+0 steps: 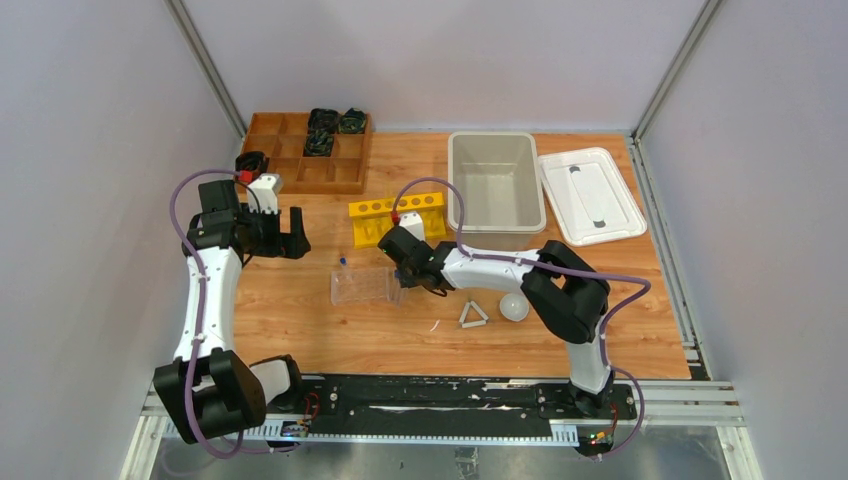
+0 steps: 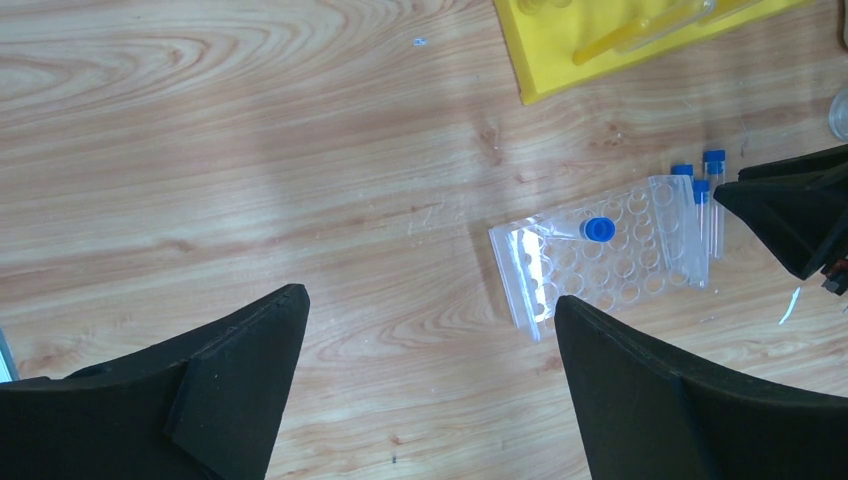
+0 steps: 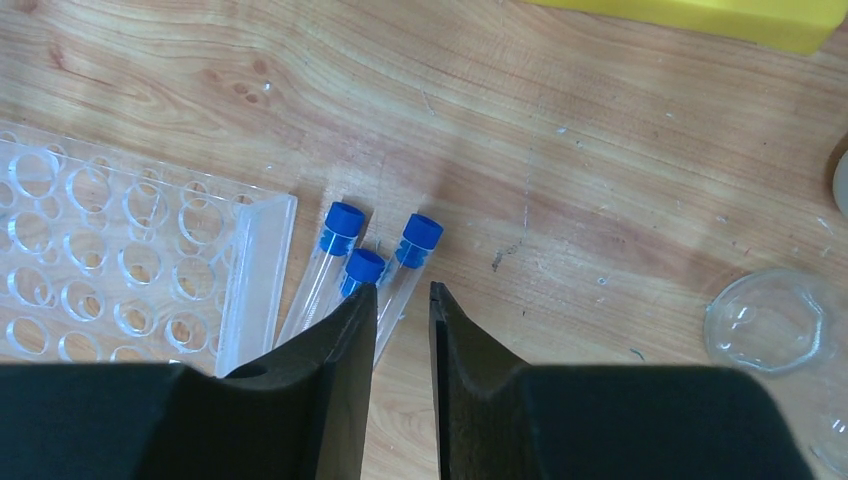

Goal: Organize the chemistry lab equipment

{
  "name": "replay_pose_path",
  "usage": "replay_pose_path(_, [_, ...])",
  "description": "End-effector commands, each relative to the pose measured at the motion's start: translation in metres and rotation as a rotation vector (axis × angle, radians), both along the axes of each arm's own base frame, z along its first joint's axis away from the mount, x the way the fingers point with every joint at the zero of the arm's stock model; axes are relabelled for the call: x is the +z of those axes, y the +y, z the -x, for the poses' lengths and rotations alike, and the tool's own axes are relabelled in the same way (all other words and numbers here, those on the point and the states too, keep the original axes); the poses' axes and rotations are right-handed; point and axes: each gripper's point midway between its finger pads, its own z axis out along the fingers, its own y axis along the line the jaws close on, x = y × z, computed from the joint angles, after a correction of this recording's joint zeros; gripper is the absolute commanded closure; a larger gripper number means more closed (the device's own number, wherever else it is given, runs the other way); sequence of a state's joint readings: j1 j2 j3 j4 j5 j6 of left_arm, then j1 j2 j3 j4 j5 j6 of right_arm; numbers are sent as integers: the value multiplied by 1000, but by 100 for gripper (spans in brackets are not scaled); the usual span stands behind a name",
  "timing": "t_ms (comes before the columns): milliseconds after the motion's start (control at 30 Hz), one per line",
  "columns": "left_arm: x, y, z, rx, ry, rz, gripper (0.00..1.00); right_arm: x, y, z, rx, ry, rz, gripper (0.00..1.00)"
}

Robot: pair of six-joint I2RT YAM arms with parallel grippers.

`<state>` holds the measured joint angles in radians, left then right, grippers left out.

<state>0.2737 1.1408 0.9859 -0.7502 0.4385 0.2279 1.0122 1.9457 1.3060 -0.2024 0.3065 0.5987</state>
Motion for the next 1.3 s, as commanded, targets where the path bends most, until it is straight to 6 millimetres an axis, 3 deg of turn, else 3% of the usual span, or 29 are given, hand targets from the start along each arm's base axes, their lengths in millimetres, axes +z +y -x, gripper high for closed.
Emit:
replay_pose_path(0, [5,4,0,7,-25,-18,0,-10,-7,-4,-36,17,19,71])
replay_pose_path(400, [9,4,-1,5,-36,-20,0,-33,-18,-6,-53,36,105,72])
replay_pose_path(533, [13,1,1,-6,-46,-11,0,-31,-21,-7,-61,34,121,72])
replay_pose_path(633, [17,-4,3,-29,-54,3,0,-21,-21,-10,-58,21,129,80])
replay_pose_path(767, [24,-14,8,-79,-65,35,0,11,-20,-14,-59,-22,93,100])
replay_pose_path(933, [34,-36,22,-205,-97,95,0,76,-2,-13,-33,-95,-45,100])
replay_pose_path(1100, [50,-55,33,-294,-154,148,1,152,40,-5,37,-201,-228,100])
replay_pose_path(1267, [68,-75,45,-370,-209,233,5,215,85,8,80,-319,-434,100])
